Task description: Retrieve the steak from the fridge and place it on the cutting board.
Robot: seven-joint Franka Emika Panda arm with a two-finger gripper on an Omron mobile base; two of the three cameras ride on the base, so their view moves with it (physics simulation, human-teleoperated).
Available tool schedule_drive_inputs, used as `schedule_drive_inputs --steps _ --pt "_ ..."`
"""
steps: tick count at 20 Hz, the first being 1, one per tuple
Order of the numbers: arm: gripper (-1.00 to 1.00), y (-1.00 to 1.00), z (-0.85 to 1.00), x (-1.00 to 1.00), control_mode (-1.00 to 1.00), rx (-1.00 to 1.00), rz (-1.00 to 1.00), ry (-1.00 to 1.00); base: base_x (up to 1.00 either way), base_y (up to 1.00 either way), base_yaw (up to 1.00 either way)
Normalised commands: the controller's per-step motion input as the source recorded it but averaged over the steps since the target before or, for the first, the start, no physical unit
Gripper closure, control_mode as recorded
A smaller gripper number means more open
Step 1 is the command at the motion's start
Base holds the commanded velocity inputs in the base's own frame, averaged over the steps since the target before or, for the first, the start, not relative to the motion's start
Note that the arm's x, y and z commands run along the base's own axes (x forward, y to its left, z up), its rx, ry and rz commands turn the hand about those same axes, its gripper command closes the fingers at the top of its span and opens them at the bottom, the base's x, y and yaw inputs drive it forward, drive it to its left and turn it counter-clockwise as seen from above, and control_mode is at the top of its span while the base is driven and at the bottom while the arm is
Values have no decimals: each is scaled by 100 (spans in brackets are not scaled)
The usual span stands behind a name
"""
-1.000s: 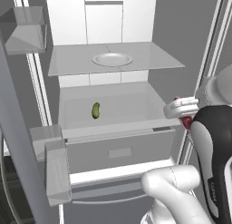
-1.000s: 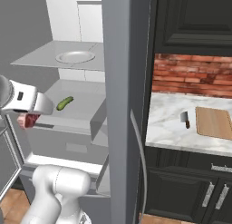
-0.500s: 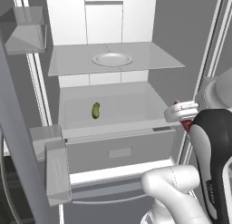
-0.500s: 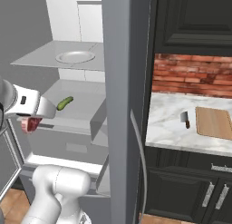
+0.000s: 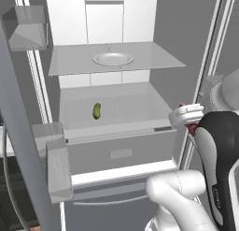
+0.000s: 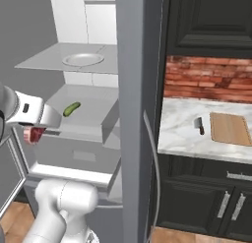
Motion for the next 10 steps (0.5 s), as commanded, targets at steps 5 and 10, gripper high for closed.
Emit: schedule_drive_inputs --steps 5,10 --pt "100 0 0 0 100 0 0 0 -63 0 -3" --pt "100 0 0 0 100 0 0 0 -63 -1 0"
